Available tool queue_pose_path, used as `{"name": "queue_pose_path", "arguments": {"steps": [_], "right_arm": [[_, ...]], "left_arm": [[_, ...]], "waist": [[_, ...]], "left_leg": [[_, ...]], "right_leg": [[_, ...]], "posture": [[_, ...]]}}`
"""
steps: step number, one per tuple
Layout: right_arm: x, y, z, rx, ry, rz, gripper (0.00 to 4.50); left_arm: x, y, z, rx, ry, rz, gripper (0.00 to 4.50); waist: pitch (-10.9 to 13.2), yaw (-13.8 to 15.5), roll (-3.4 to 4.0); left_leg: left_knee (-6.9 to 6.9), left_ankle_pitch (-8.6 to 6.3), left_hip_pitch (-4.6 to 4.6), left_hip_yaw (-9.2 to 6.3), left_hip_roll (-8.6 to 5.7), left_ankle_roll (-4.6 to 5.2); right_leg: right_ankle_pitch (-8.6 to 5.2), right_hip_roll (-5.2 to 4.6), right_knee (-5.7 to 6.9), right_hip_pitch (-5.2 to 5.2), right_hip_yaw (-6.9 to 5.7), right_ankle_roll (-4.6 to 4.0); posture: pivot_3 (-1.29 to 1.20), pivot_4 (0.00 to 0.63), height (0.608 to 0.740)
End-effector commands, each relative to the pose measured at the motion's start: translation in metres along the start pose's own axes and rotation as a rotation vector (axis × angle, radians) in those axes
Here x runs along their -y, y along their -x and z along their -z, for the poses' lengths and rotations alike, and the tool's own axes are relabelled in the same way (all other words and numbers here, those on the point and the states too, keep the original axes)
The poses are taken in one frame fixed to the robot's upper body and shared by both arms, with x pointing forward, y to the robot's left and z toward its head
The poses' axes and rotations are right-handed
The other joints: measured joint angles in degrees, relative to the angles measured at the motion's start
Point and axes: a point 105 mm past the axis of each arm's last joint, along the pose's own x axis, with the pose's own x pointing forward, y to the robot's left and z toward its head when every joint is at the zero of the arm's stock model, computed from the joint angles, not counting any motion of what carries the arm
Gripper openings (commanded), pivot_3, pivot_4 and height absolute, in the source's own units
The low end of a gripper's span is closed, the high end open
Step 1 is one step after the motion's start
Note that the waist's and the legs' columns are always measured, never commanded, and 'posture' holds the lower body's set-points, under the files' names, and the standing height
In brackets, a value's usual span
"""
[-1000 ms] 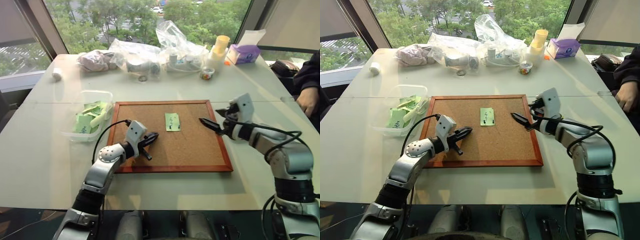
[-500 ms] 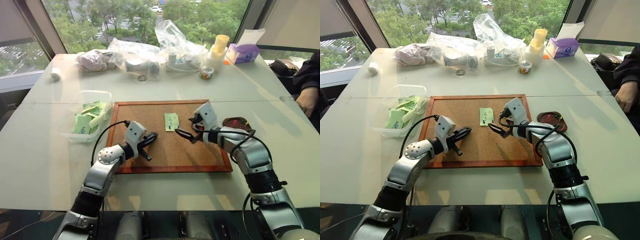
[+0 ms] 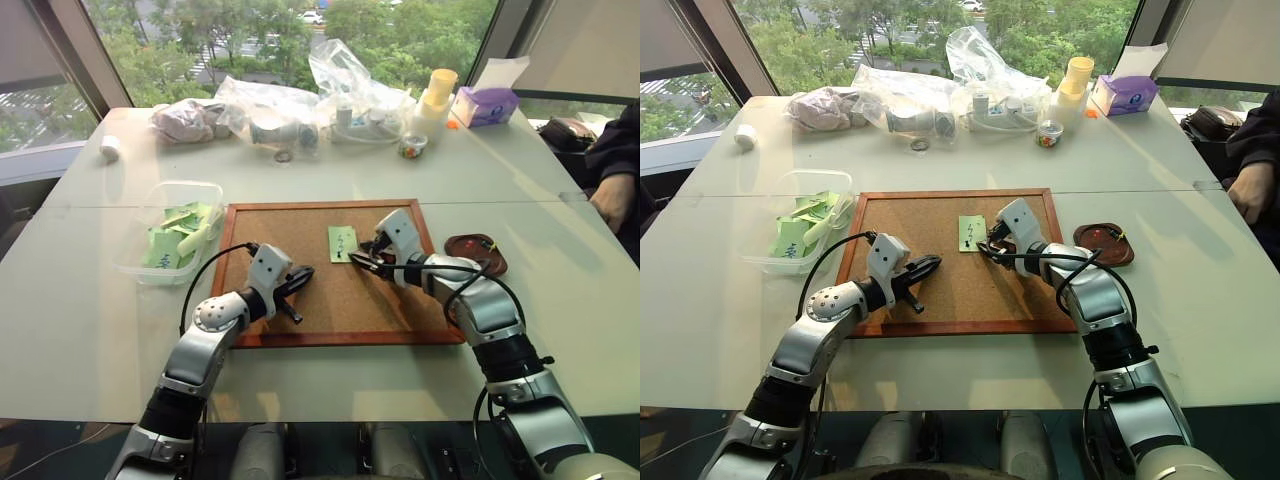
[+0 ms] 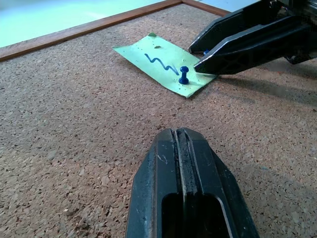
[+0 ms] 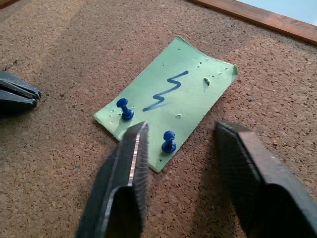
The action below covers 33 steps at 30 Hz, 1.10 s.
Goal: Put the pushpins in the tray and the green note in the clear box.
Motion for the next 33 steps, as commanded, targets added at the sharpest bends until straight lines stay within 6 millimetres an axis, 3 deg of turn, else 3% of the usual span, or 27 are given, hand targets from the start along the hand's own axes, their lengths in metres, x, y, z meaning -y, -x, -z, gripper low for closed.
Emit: {"name": "queue_pose_path", "arguments": {"steps": [1, 9, 17, 20, 25, 29, 33], "right_arm": [[-0.002, 0.002, -0.008, 0.029, 0.050, -0.007, 0.02], [0.012, 0.020, -0.027, 0.089, 0.041, 0.046, 0.02], [0.045, 0.069, -0.056, 0.192, -0.059, 0.192, 0.02], [0.067, 0.096, -0.049, 0.184, -0.085, 0.306, 0.02], [0.105, 0.141, -0.009, 0.093, -0.108, 0.505, 0.02], [0.115, 0.152, 0.016, 0.045, -0.148, 0.552, 0.02], [0.115, 0.148, 0.031, 0.032, -0.189, 0.546, 0.02]], "left_arm": [[-0.001, 0.007, 0.027, -0.095, 0.044, -0.013, 0.00], [-0.002, 0.007, 0.037, -0.155, 0.045, -0.016, 0.00], [-0.003, 0.006, 0.043, -0.181, 0.041, -0.016, 0.00], [-0.003, 0.006, 0.044, -0.178, 0.043, -0.015, 0.00], [-0.002, 0.004, 0.044, -0.177, 0.041, -0.007, 0.00], [0.000, 0.002, 0.045, -0.178, 0.035, 0.004, 0.00], [-0.001, 0.001, 0.043, -0.175, 0.031, 0.007, 0.00]], "waist": [[0.0, 0.0, 0.00], [0.0, 0.1, 0.00], [0.0, 0.4, -0.03], [0.0, 0.4, -0.02], [0.0, 0.5, -0.03], [-0.1, 0.3, 0.08], [-0.1, 0.4, 0.10]], "left_leg": [[0.00, 0.00, 0.00, 0.00, 0.00, -0.01], [-0.02, 0.00, 0.00, 0.00, 0.00, -0.01], [-0.04, -0.06, -0.08, -0.02, -0.01, 0.10], [-0.13, -0.15, 0.00, -0.03, -0.01, 0.25], [-0.18, -0.15, 0.02, -0.03, -0.04, 0.25], [-0.23, -0.13, 0.11, -0.02, -0.05, 0.23], [-0.27, -0.12, 0.14, -0.03, -0.05, 0.21]], "right_leg": [[0.00, 0.00, 0.00, 0.00, 0.00, 0.00], [0.00, -0.01, -0.01, 0.00, 0.00, 0.00], [0.00, -0.03, -0.04, -0.06, 0.00, 0.00], [0.00, -0.03, -0.04, -0.04, 0.00, -0.01], [0.00, -0.04, -0.05, -0.03, 0.00, -0.02], [0.00, -0.03, -0.04, 0.00, 0.02, -0.03], [0.02, -0.03, -0.03, 0.00, 0.02, -0.06]], "posture": [[0.00, 0.150, 0.740], [0.00, 0.150, 0.740], [0.00, 0.150, 0.740], [0.00, 0.150, 0.740], [0.00, 0.150, 0.740], [0.00, 0.150, 0.740], [0.00, 0.150, 0.740]]}}
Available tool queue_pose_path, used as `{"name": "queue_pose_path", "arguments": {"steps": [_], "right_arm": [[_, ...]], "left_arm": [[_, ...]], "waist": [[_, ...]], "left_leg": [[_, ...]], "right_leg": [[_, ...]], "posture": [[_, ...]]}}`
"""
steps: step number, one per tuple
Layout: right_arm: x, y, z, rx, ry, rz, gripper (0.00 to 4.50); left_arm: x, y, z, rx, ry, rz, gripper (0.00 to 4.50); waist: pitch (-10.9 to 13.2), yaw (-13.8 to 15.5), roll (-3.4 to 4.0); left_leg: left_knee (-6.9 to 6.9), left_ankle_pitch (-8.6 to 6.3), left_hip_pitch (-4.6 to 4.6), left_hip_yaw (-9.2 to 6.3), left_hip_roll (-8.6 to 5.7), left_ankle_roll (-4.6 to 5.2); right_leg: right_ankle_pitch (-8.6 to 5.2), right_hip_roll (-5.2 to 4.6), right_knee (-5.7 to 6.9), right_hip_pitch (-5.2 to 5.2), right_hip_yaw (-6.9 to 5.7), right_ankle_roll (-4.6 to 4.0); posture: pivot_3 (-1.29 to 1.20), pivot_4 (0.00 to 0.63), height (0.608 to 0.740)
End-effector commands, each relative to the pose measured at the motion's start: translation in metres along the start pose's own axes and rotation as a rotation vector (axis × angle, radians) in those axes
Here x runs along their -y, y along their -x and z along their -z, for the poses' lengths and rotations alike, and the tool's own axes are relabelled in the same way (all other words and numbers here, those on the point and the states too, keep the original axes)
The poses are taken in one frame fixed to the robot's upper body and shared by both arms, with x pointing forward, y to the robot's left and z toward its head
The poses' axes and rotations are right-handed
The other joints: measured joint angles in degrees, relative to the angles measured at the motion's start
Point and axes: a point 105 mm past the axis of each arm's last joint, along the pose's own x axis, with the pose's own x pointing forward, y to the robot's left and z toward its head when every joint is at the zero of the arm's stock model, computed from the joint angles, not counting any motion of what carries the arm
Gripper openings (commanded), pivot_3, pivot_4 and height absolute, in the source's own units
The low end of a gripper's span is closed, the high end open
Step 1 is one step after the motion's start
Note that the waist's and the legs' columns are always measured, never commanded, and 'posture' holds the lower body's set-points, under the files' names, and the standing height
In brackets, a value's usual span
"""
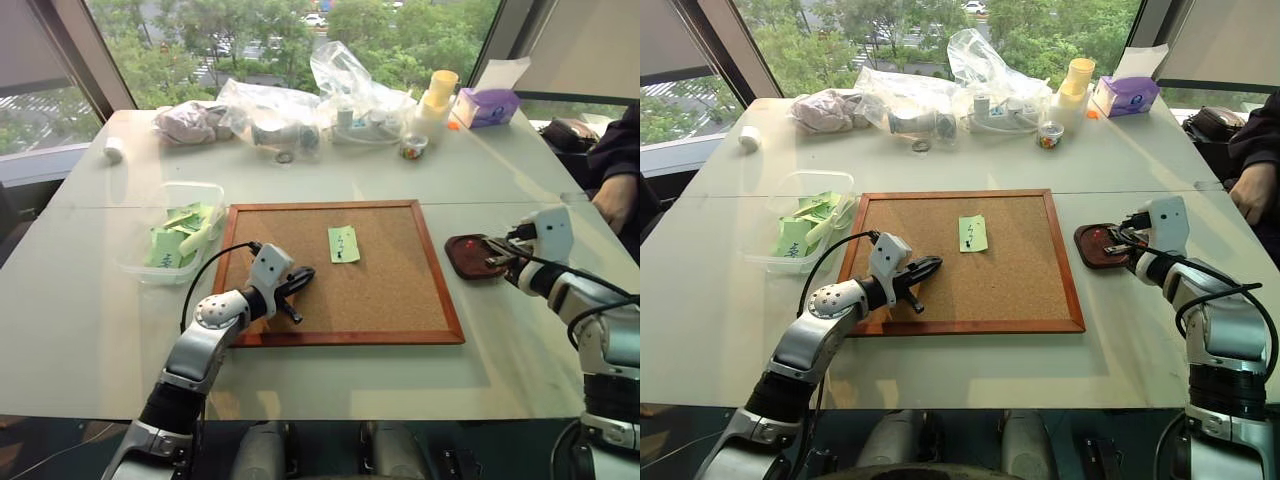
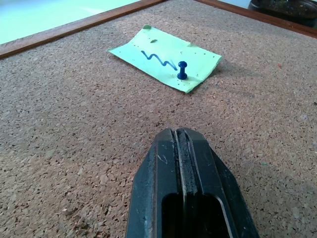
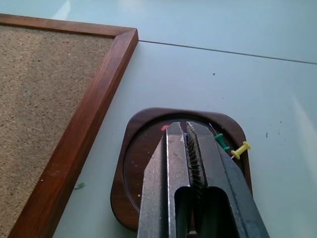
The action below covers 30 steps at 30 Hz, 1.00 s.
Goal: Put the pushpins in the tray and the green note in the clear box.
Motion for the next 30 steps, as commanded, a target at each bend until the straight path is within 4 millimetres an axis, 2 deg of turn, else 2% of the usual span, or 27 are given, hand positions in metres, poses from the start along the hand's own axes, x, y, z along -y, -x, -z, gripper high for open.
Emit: {"name": "queue_pose_path", "arguments": {"steps": [1, 10, 13, 15, 19, 23, 30], "right_arm": [[0.003, -0.001, -0.002, 0.032, -0.004, 0.008, 0.02], [-0.001, -0.009, 0.014, 0.003, -0.029, -0.018, 0.02], [-0.001, -0.008, 0.014, 0.006, -0.032, -0.018, 0.79], [0.001, -0.006, 0.007, 0.025, -0.041, -0.020, 1.73], [0.003, 0.000, -0.006, 0.053, -0.018, -0.039, 1.73], [-0.004, 0.007, -0.022, 0.088, 0.013, -0.095, 1.73], [-0.037, 0.006, -0.051, 0.138, 0.062, -0.226, 1.73]], "left_arm": [[0.000, 0.003, 0.038, -0.139, 0.045, -0.010, 0.00], [-0.002, 0.005, 0.037, -0.139, 0.043, -0.019, 0.00], [-0.003, 0.005, 0.037, -0.136, 0.042, -0.026, 0.00], [-0.003, 0.005, 0.037, -0.135, 0.041, -0.026, 0.00], [-0.004, 0.005, 0.036, -0.131, 0.040, -0.027, 0.00], [-0.004, 0.004, 0.036, -0.130, 0.039, -0.026, 0.00], [-0.003, 0.004, 0.036, -0.130, 0.040, -0.020, 0.00]], "waist": [[0.0, 0.0, 0.00], [0.0, 0.1, -0.01], [0.0, 0.1, -0.01], [0.0, 0.1, -0.01], [0.0, 0.1, -0.01], [0.0, 0.1, 0.00], [0.0, 0.1, -0.01]], "left_leg": [[0.00, 0.00, 0.00, 0.00, 0.00, 0.00], [0.00, 0.00, 0.00, -0.02, -0.02, 0.00], [0.00, 0.00, 0.00, -0.02, -0.02, 0.00], [0.00, 0.00, 0.00, -0.02, -0.02, 0.00], [0.00, 0.00, 0.00, -0.02, -0.02, 0.00], [0.00, 0.00, 0.00, -0.02, -0.01, 0.00], [0.00, 0.00, 0.00, -0.03, -0.01, 0.00]], "right_leg": [[0.00, 0.00, 0.00, 0.01, 0.01, 0.00], [0.00, -0.01, -0.01, 0.03, 0.01, 0.00], [0.00, 0.00, -0.01, 0.03, 0.01, 0.00], [0.00, -0.01, -0.01, 0.03, 0.01, 0.00], [0.00, -0.01, -0.01, 0.02, 0.01, 0.00], [0.00, -0.01, -0.01, 0.01, 0.02, 0.00], [0.00, -0.02, -0.02, 0.01, 0.02, -0.01]], "posture": [[0.00, 0.150, 0.740], [0.00, 0.150, 0.740], [0.00, 0.150, 0.740], [0.00, 0.150, 0.740], [0.00, 0.150, 0.740], [0.00, 0.150, 0.740], [0.00, 0.150, 0.740]]}}
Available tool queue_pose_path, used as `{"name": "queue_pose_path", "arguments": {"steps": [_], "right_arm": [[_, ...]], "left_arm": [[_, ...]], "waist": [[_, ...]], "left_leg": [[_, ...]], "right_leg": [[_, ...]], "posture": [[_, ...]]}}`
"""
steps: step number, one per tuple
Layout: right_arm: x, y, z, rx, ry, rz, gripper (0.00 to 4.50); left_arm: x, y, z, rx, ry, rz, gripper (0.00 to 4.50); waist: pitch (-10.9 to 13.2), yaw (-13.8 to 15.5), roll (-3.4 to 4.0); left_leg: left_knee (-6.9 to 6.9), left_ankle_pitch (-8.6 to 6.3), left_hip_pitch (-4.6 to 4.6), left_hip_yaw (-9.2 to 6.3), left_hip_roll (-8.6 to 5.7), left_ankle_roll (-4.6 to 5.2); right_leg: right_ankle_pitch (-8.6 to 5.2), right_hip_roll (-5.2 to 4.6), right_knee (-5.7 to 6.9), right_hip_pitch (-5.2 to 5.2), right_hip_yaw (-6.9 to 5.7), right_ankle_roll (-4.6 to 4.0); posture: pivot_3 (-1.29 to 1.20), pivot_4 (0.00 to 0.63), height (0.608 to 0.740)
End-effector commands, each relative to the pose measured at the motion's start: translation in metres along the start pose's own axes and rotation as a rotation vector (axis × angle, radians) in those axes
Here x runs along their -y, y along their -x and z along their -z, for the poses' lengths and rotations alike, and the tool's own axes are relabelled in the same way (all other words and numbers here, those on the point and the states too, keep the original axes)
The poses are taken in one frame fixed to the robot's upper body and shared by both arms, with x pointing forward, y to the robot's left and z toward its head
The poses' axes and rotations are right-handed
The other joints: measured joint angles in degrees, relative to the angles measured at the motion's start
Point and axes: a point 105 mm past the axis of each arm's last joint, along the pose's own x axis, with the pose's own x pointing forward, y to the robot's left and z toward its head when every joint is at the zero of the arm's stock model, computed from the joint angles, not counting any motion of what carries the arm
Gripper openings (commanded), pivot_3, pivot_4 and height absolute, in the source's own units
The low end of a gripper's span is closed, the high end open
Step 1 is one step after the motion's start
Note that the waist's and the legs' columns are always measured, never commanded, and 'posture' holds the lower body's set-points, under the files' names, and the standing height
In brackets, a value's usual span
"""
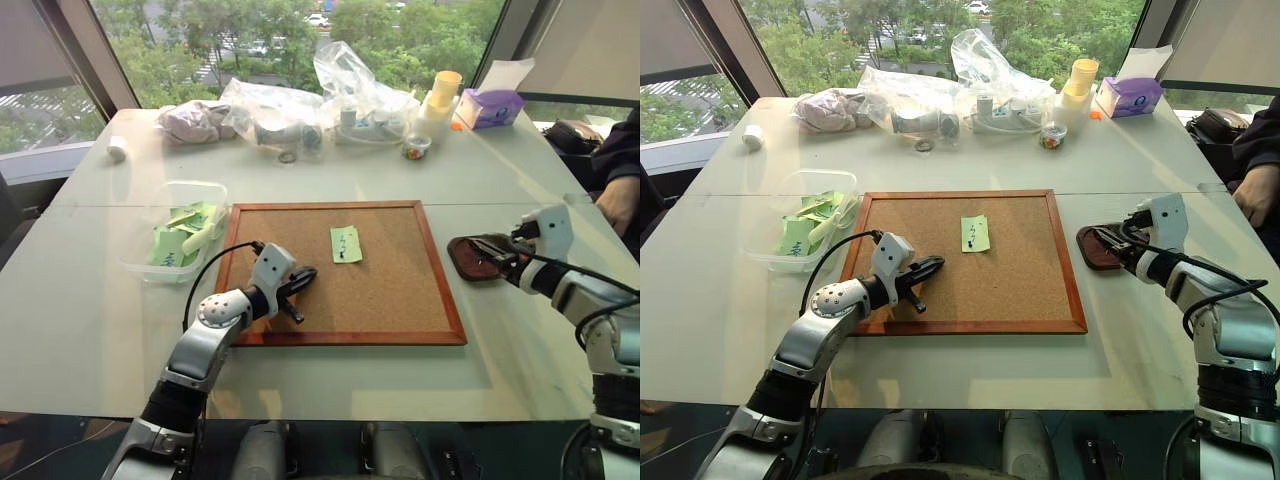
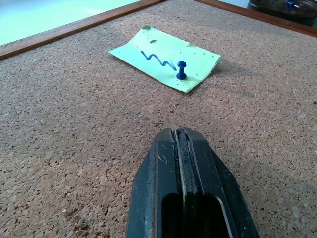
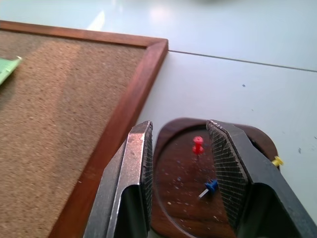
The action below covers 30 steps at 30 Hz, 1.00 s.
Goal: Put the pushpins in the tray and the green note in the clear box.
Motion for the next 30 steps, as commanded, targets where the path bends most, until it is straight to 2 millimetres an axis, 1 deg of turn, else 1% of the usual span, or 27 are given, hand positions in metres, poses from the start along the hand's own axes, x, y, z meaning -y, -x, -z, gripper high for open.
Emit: {"name": "queue_pose_path", "arguments": {"steps": [1, 4, 5, 9, 14, 17, 22, 23, 26, 30], "right_arm": [[-0.020, -0.002, -0.033, 0.084, 0.064, -0.081, 1.73], [-0.039, -0.008, -0.039, 0.088, 0.070, -0.157, 1.73], [-0.048, -0.010, -0.039, 0.087, 0.069, -0.194, 1.73], [-0.094, -0.027, -0.032, 0.065, 0.087, -0.361, 1.73], [-0.128, -0.049, -0.027, 0.067, 0.088, -0.448, 1.73], [-0.145, -0.064, -0.023, 0.068, 0.087, -0.481, 1.73], [-0.162, -0.079, -0.011, 0.049, 0.107, -0.528, 1.73], [-0.164, -0.082, -0.006, 0.033, 0.112, -0.538, 1.73], [-0.165, -0.091, 0.005, 0.002, 0.128, -0.544, 1.73], [-0.165, -0.099, 0.012, -0.013, 0.132, -0.536, 1.73]], "left_arm": [[-0.003, 0.005, 0.037, -0.132, 0.045, -0.023, 0.00], [-0.003, 0.006, 0.036, -0.131, 0.046, -0.026, 0.00], [-0.003, 0.006, 0.036, -0.131, 0.045, -0.027, 0.00], [-0.004, 0.006, 0.035, -0.129, 0.045, -0.033, 0.00], [-0.005, 0.007, 0.034, -0.126, 0.043, -0.042, 0.00], [-0.005, 0.007, 0.034, -0.125, 0.041, -0.044, 0.00], [-0.006, 0.009, 0.034, -0.124, 0.042, -0.049, 0.00], [-0.006, 0.010, 0.034, -0.125, 0.042, -0.050, 0.00], [-0.006, 0.011, 0.035, -0.127, 0.040, -0.053, 0.00], [-0.006, 0.011, 0.035, -0.127, 0.042, -0.059, 0.00]], "waist": [[0.0, 0.0, 0.00], [0.0, 0.1, -0.01], [0.0, 0.1, -0.02], [0.0, 0.0, -0.01], [0.0, 0.0, -0.02], [0.0, 0.0, -0.02], [0.0, -0.1, -0.03], [0.0, -0.1, -0.03], [0.0, -0.3, -0.03], [0.0, -0.3, -0.03]], "left_leg": [[0.00, 0.00, 0.00, 0.00, 0.00, 0.00], [0.00, 0.00, -0.01, 0.00, 0.00, 0.00], [0.00, 0.00, -0.01, -0.01, 0.00, 0.00], [0.00, 0.00, -0.01, -0.01, 0.01, 0.00], [-0.01, 0.00, -0.04, -0.01, 0.00, 0.00], [-0.01, 0.00, -0.03, -0.01, 0.00, 0.00], [-0.01, 0.00, -0.04, -0.01, 0.00, 0.00], [-0.01, 0.00, -0.04, 0.00, 0.00, 0.00], [-0.03, 0.01, -0.04, 0.00, 0.01, -0.01], [-0.05, 0.03, -0.04, 0.01, 0.02, -0.04]], "right_leg": [[0.00, 0.00, 0.00, 0.00, 0.00, 0.00], [0.00, -0.01, 0.00, -0.01, 0.00, 0.00], [0.00, -0.01, 0.00, -0.01, 0.00, -0.01], [-0.01, -0.01, 0.00, -0.01, 0.00, -0.03], [-0.01, -0.04, 0.00, -0.04, 0.00, -0.03], [0.00, -0.02, 0.01, -0.05, -0.01, -0.03], [0.01, -0.01, 0.00, -0.04, -0.02, -0.02], [0.01, -0.01, 0.00, -0.05, -0.02, -0.02], [0.01, 0.01, 0.01, -0.06, -0.02, -0.02], [0.01, 0.03, 0.01, -0.07, -0.02, -0.02]], "posture": [[0.00, 0.150, 0.740], [0.00, 0.150, 0.740], [0.00, 0.150, 0.740], [0.00, 0.150, 0.740], [0.00, 0.150, 0.740], [0.00, 0.150, 0.740], [0.00, 0.150, 0.740], [0.00, 0.150, 0.740], [0.00, 0.150, 0.740], [0.00, 0.150, 0.740]]}}
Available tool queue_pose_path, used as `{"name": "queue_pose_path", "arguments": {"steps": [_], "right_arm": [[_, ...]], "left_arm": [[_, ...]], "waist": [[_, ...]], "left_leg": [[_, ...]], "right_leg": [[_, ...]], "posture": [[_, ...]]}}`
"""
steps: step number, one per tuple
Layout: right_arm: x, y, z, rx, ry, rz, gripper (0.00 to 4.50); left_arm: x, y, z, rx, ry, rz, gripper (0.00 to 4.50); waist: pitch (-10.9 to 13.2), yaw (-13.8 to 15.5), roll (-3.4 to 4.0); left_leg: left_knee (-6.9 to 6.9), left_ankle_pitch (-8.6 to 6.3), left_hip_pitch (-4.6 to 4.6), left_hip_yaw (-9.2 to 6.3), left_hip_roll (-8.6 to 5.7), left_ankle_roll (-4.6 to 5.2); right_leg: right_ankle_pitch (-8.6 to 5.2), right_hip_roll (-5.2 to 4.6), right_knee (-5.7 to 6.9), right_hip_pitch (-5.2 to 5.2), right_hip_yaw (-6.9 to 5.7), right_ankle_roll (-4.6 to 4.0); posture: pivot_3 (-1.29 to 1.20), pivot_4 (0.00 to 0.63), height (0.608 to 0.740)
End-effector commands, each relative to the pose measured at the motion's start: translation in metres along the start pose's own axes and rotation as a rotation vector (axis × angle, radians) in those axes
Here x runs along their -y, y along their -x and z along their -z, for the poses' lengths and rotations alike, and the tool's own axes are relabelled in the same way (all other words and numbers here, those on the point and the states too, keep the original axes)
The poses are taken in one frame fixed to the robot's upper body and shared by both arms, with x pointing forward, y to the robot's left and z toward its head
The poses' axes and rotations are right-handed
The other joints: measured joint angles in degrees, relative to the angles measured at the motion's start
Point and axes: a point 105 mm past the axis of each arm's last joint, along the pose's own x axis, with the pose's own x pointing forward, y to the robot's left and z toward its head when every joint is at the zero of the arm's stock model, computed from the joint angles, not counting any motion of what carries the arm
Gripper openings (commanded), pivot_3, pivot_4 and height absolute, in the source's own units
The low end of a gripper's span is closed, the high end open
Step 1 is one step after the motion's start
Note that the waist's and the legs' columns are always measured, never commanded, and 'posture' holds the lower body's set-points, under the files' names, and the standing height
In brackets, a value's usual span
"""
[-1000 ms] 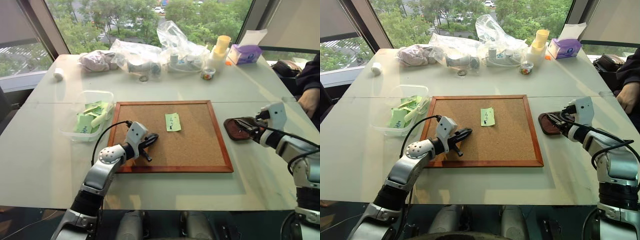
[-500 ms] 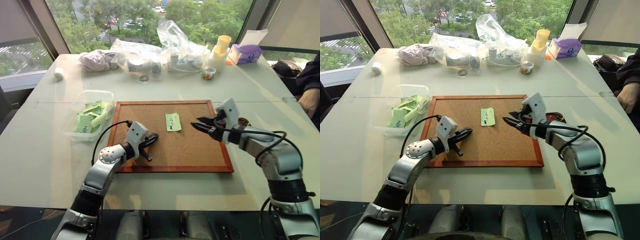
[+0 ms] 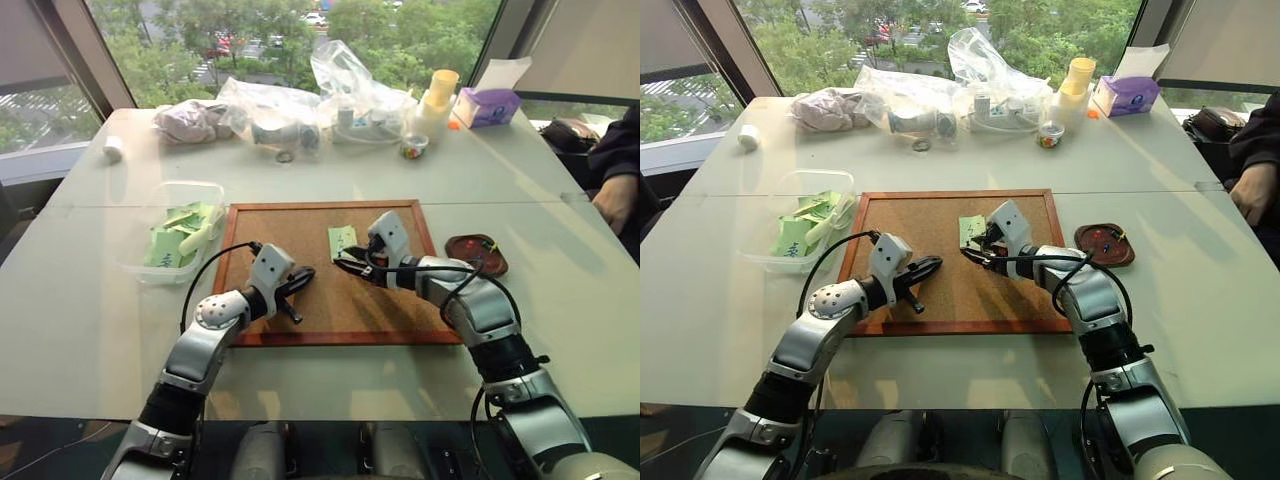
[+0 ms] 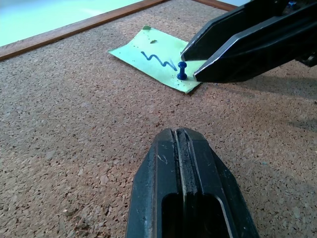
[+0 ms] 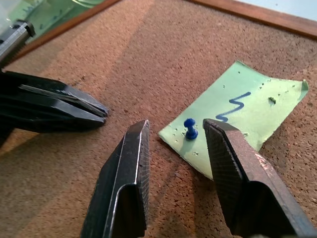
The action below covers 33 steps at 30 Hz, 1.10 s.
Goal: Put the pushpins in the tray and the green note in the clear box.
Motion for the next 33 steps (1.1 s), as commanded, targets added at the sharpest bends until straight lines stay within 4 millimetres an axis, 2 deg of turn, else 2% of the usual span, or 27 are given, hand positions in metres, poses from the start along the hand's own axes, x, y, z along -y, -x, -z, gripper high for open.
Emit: {"name": "queue_pose_path", "arguments": {"steps": [1, 6, 9, 11, 16, 22, 28, 31, 33], "right_arm": [[0.001, -0.006, -0.010, 0.032, 0.045, -0.001, 1.73], [0.003, -0.010, -0.007, 0.026, 0.054, 0.020, 1.73], [0.003, -0.010, -0.008, 0.029, 0.064, 0.026, 0.96], [0.003, -0.010, -0.009, 0.031, 0.065, 0.028, 0.03], [0.003, -0.005, -0.017, 0.049, 0.098, 0.038, 0.03], [-0.005, 0.012, -0.051, 0.128, 0.148, 0.037, 0.03], [-0.022, 0.026, -0.067, 0.152, 0.205, -0.006, 0.03], [-0.029, 0.031, -0.068, 0.144, 0.226, -0.027, 0.03], [-0.034, 0.035, -0.068, 0.137, 0.241, -0.044, 0.03]], "left_arm": [[-0.005, 0.008, 0.035, -0.129, 0.044, -0.046, 0.00], [-0.005, 0.009, 0.035, -0.129, 0.047, -0.052, 0.00], [-0.005, 0.010, 0.036, -0.131, 0.048, -0.055, 0.00], [-0.005, 0.010, 0.036, -0.132, 0.049, -0.056, 0.00], [-0.005, 0.010, 0.037, -0.135, 0.055, -0.056, 0.00], [-0.004, 0.011, 0.039, -0.144, 0.067, -0.050, 0.00], [-0.004, 0.010, 0.039, -0.149, 0.072, -0.038, 0.00], [-0.009, 0.011, 0.033, -0.137, 0.087, -0.030, 0.00], [-0.016, 0.014, 0.018, -0.090, 0.144, -0.017, 0.00]], "waist": [[0.0, 0.0, 0.00], [0.0, -0.1, 0.00], [0.0, -0.1, 0.00], [0.0, -0.1, 0.00], [0.0, -0.1, 0.00], [0.0, 0.0, -0.01], [0.0, 0.0, -0.02], [0.0, 0.0, -0.03], [0.0, 0.0, -0.07]], "left_leg": [[-0.01, 0.00, 0.00, 0.00, 0.00, -0.01], [-0.02, 0.03, 0.01, 0.01, 0.01, -0.05], [-0.02, 0.04, 0.00, 0.01, 0.01, -0.07], [-0.04, 0.04, 0.01, 0.01, 0.01, -0.07], [-0.05, 0.04, 0.01, 0.01, 0.02, -0.08], [-0.07, 0.06, -0.07, 0.02, 0.02, -0.12], [-0.08, 0.03, -0.05, 0.02, 0.03, -0.07], [-0.08, 0.03, -0.05, 0.02, 0.03, -0.07], [-0.08, 0.03, -0.05, 0.02, 0.03, -0.07]], "right_leg": [[0.00, 0.00, 0.00, 0.00, 0.00, 0.00], [0.00, 0.00, 0.00, 0.00, 0.00, 0.00], [0.00, 0.00, 0.00, 0.00, 0.00, 0.00], [0.00, 0.00, 0.00, -0.01, 0.00, 0.00], [0.00, 0.00, 0.00, -0.02, 0.00, 0.00], [-0.01, -0.01, -0.01, -0.11, 0.00, -0.01], [-0.01, -0.01, -0.02, -0.11, 0.00, -0.02], [-0.02, -0.01, -0.02, -0.11, 0.00, -0.03], [-0.02, -0.01, -0.02, -0.11, 0.00, -0.03]], "posture": [[0.00, 0.150, 0.740], [0.00, 0.150, 0.740], [0.00, 0.150, 0.740], [0.00, 0.150, 0.740], [0.00, 0.150, 0.740], [0.00, 0.150, 0.740], [0.00, 0.150, 0.740], [0.00, 0.150, 0.740], [0.00, 0.150, 0.740]]}}
